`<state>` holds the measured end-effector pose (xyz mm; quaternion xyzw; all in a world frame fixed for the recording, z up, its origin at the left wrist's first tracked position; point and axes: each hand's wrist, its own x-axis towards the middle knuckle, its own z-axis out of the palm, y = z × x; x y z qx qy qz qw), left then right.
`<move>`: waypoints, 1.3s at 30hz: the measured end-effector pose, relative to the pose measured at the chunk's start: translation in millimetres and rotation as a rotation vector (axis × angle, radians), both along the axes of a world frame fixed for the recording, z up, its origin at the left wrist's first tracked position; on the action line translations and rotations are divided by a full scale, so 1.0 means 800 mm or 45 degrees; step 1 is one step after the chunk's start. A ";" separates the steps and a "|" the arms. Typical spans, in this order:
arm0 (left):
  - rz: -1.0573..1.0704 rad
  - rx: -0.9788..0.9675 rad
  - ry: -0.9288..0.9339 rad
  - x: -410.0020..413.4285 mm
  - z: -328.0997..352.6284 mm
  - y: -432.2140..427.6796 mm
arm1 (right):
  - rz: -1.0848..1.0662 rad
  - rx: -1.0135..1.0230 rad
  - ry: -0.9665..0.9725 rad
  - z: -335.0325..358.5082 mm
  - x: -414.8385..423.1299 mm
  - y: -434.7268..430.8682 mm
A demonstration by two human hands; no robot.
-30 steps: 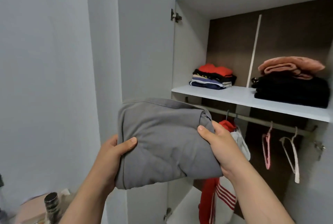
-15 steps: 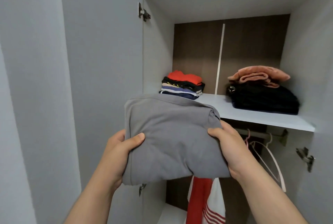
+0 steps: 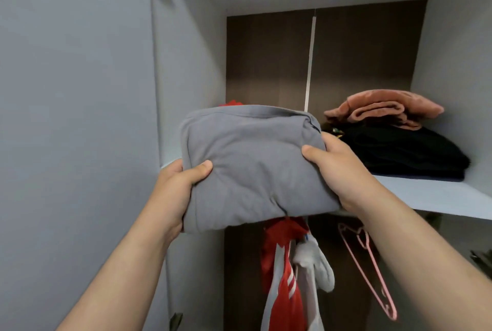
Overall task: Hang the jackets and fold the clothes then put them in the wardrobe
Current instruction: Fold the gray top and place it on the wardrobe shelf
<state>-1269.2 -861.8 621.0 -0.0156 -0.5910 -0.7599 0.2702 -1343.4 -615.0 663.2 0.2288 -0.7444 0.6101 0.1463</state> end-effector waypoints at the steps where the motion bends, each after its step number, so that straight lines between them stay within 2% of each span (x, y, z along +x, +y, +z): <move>1: 0.003 0.001 0.007 -0.024 0.006 -0.001 | 0.002 0.003 0.023 0.007 -0.024 0.000; 5: 0.038 -0.031 -0.006 -0.114 0.033 -0.008 | 0.032 -0.023 0.043 0.033 -0.113 -0.004; 9: 0.033 -0.026 -0.084 -0.194 0.064 -0.026 | 0.212 -0.050 -0.025 0.056 -0.184 -0.017; 13: -0.074 0.010 -0.255 -0.257 0.095 -0.045 | 0.132 0.072 0.004 0.079 -0.242 -0.037; 17: -0.123 -0.046 -0.285 -0.313 0.139 -0.064 | 0.101 -0.076 -0.070 0.105 -0.300 -0.057; 22: 0.206 -0.501 -0.226 -0.394 0.214 -0.073 | 0.024 -0.260 -0.129 0.131 -0.367 -0.089; 25: 0.289 -0.700 -0.270 -0.449 0.255 -0.082 | -0.035 -0.379 -0.226 0.139 -0.412 -0.108; 29: 0.261 -0.941 -0.469 -0.519 0.284 -0.095 | -0.088 -0.426 -0.295 0.138 -0.461 -0.137; 35: 0.174 -1.223 -0.664 -0.600 0.303 -0.116 | 0.046 -0.418 -0.257 0.145 -0.508 -0.176; 37: 0.212 -1.407 -0.738 -0.620 0.285 -0.128 | 0.055 -0.436 -0.334 0.142 -0.521 -0.179; 39: 0.259 -1.643 -0.894 -0.637 0.257 -0.139 | 0.050 -0.323 -0.433 0.123 -0.531 -0.186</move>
